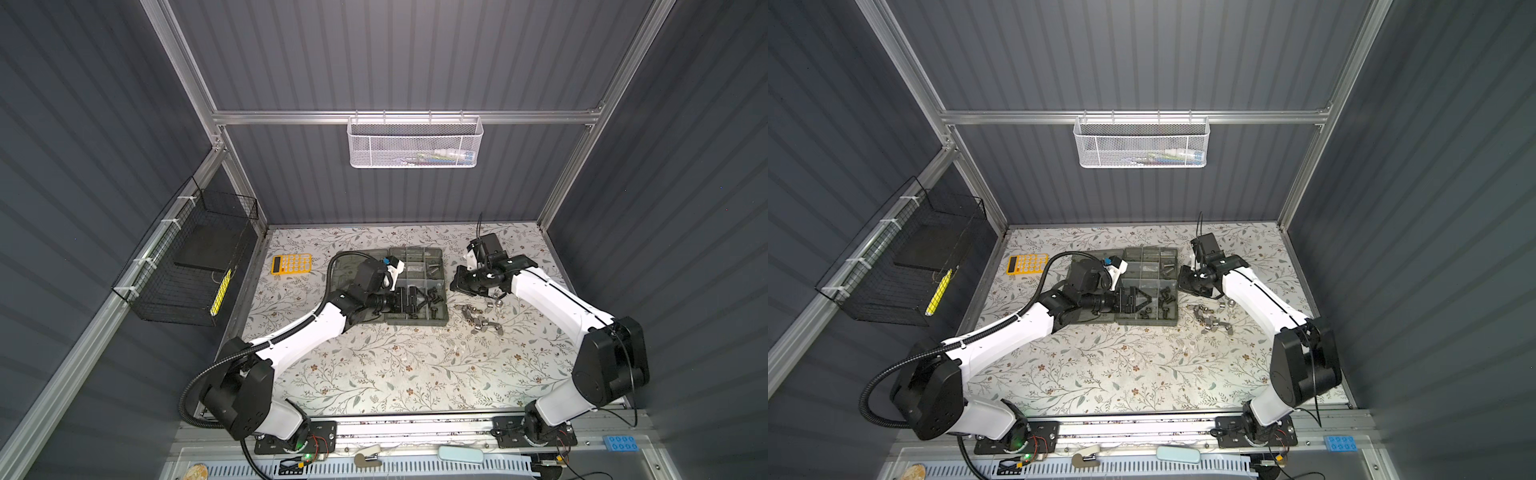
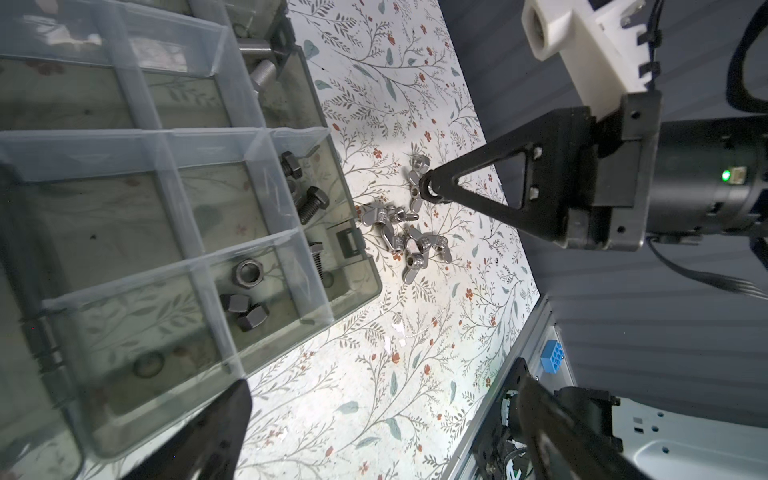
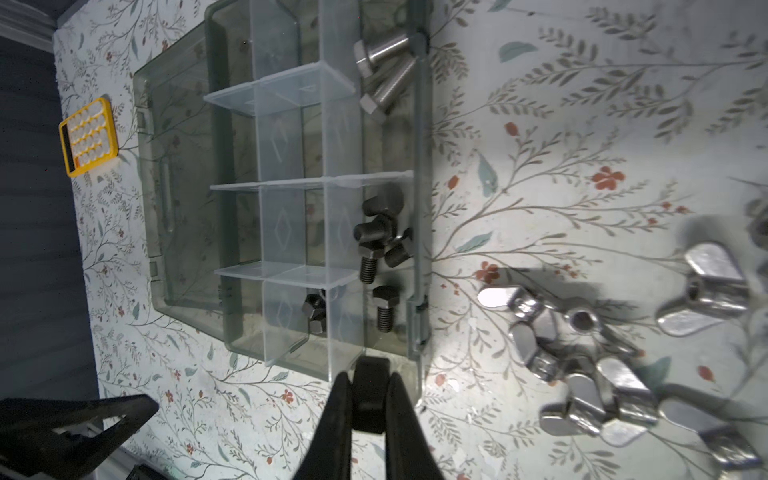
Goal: Sort the screws and nuts into containers
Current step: 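Carry the black hex nut over the organizer with the right gripper, then lower the nut into the compartment and open the right gripper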
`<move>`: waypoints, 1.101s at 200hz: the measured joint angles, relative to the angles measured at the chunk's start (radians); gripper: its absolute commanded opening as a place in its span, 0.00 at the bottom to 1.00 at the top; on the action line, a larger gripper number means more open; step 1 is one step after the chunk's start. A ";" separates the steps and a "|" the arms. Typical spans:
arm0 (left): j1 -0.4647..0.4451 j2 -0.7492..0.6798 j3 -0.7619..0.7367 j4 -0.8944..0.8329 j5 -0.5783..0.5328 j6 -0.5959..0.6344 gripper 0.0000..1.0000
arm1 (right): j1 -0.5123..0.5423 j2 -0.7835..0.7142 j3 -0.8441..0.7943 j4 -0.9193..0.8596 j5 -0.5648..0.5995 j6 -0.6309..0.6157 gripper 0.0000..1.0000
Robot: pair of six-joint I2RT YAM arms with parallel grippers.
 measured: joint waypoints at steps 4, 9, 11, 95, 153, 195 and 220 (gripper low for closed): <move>0.005 -0.010 -0.008 0.002 0.001 -0.002 1.00 | 0.011 0.006 0.004 0.002 0.000 0.003 0.06; 0.010 -0.021 -0.018 0.004 0.001 -0.006 1.00 | 0.025 0.014 0.008 0.006 -0.001 0.010 0.06; 0.012 -0.026 -0.022 0.005 0.001 -0.006 1.00 | 0.028 0.016 0.009 0.006 0.000 0.010 0.06; 0.035 -0.128 -0.126 0.013 0.001 -0.036 1.00 | 0.193 0.209 0.086 0.034 -0.016 0.075 0.08; 0.047 -0.142 -0.129 0.007 0.000 -0.035 1.00 | 0.204 0.307 0.093 0.062 -0.022 0.097 0.17; 0.050 -0.142 -0.129 0.005 0.000 -0.035 1.00 | 0.209 0.335 0.093 0.073 -0.029 0.103 0.24; 0.050 -0.142 -0.129 0.004 -0.003 -0.035 1.00 | 0.209 0.337 0.095 0.074 -0.037 0.105 0.30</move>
